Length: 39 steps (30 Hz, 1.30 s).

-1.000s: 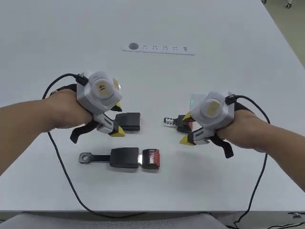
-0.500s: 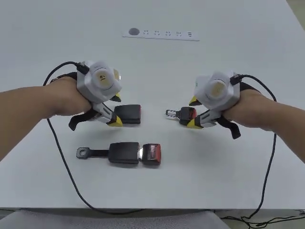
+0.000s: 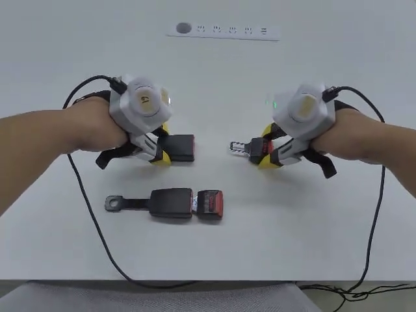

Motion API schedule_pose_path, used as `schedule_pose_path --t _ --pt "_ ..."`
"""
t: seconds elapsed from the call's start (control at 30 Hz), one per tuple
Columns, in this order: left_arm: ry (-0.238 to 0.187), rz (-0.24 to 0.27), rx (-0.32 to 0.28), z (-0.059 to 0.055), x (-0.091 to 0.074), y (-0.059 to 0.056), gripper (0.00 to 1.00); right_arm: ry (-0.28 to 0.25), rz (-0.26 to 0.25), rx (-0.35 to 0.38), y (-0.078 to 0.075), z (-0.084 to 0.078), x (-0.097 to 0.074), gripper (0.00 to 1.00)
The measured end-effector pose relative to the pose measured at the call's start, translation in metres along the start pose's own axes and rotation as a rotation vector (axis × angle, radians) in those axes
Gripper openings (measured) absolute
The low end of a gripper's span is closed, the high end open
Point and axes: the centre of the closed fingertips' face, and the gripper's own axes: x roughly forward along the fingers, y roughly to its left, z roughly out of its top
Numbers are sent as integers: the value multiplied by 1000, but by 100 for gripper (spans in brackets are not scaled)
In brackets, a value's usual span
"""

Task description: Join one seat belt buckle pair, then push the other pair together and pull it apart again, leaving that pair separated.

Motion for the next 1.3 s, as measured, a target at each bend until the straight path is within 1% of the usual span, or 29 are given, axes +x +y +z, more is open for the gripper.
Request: schedule_pose_path --t 0.1,0.23,0.3,0.37,0.4,0.5,0.57,0.7,0.73,0.83,0.9,0.93,0.97,1.03,1.1,1.17,1.2,1.3 --pt "10 -9 24 0 0 0 34 12 1 -14 0 0 2 32" --pt "19 -13 39 0 1 0 33 24 -23 -44 3 10 0 32" --pt "21 -13 37 0 0 0 33 20 -28 -44 1 11 6 32" --pt "20 -14 38 0 1 -1 33 8 -27 -40 4 20 7 32" --pt "19 -15 38 1 1 -1 33 7 -27 -40 5 22 8 32" --pt "19 -14 40 1 0 -2 33 -9 -27 -35 6 33 15 32" --pt "19 -14 42 1 0 -2 33 -16 -24 -36 11 43 16 32" --pt "19 -9 33 1 1 -1 33 -39 -18 -34 15 59 26 32" --pt "18 -8 32 1 1 -1 33 -44 -19 -35 14 62 30 32" --pt "18 -7 31 0 1 -1 33 -54 -20 -40 17 72 32 32" --pt "20 -8 33 0 2 0 33 -55 -28 -50 14 72 36 32" --pt "21 -9 33 0 2 0 33 -48 -27 -64 15 73 35 32" --pt "23 -10 39 0 2 0 33 -51 -25 -68 15 75 35 32" --pt "23 -11 44 1 2 -1 33 -57 -23 -69 17 77 34 32" --pt "24 -14 51 1 3 -1 33 -61 -22 -69 17 75 38 32" --pt "22 -14 54 3 4 -1 33 -69 -17 -69 16 79 37 31" --pt "26 -13 55 2 3 -1 33 -65 -15 -68 15 78 38 31" --pt "20 -24 77 0 5 1 32 -80 -1 -60 14 76 41 31"
